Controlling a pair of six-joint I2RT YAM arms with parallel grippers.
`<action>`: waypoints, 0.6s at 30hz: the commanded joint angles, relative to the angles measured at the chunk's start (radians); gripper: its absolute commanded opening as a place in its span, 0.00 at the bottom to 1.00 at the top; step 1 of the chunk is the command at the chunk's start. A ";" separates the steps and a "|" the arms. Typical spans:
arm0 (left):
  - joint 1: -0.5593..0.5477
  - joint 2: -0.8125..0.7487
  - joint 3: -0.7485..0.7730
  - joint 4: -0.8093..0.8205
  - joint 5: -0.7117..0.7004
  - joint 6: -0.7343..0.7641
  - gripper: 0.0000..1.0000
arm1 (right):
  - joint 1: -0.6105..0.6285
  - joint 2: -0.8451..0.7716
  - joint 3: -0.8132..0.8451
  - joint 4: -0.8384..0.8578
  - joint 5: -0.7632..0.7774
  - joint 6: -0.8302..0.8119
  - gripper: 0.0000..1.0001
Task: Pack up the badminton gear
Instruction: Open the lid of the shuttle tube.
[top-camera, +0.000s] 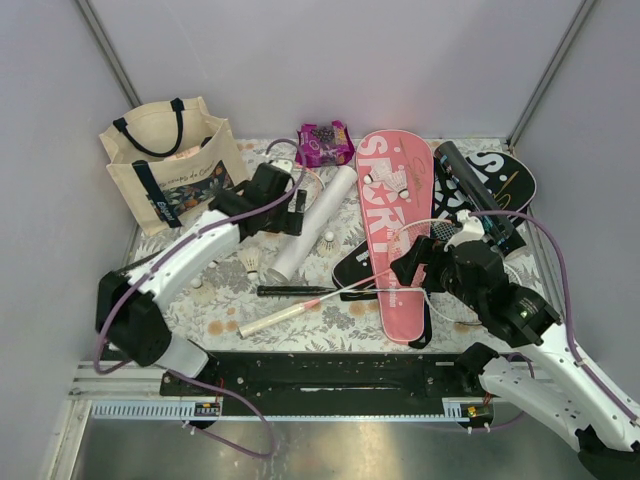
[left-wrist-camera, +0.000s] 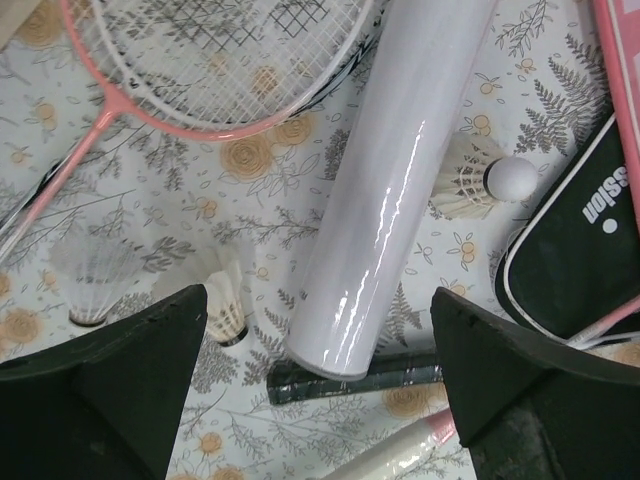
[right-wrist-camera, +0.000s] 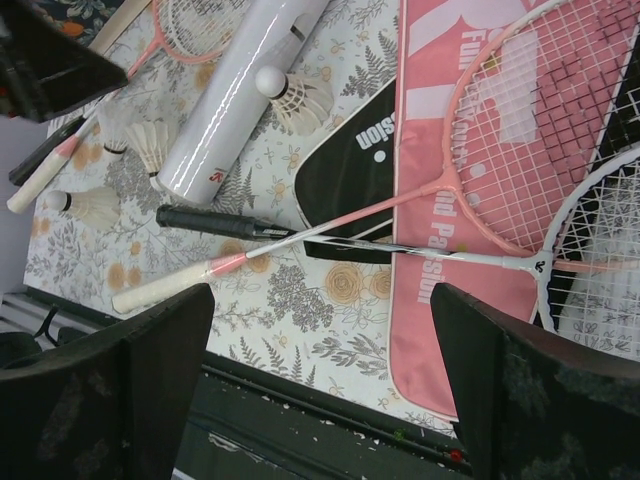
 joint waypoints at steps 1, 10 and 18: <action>0.005 0.126 0.094 0.026 0.072 0.038 0.96 | -0.004 -0.012 -0.005 0.050 -0.056 0.007 0.98; 0.006 0.333 0.138 0.075 0.059 0.055 0.94 | -0.004 -0.029 -0.001 0.061 -0.064 -0.002 0.98; 0.005 0.416 0.143 0.114 0.101 0.066 0.92 | -0.003 -0.027 -0.002 0.062 -0.073 -0.005 0.98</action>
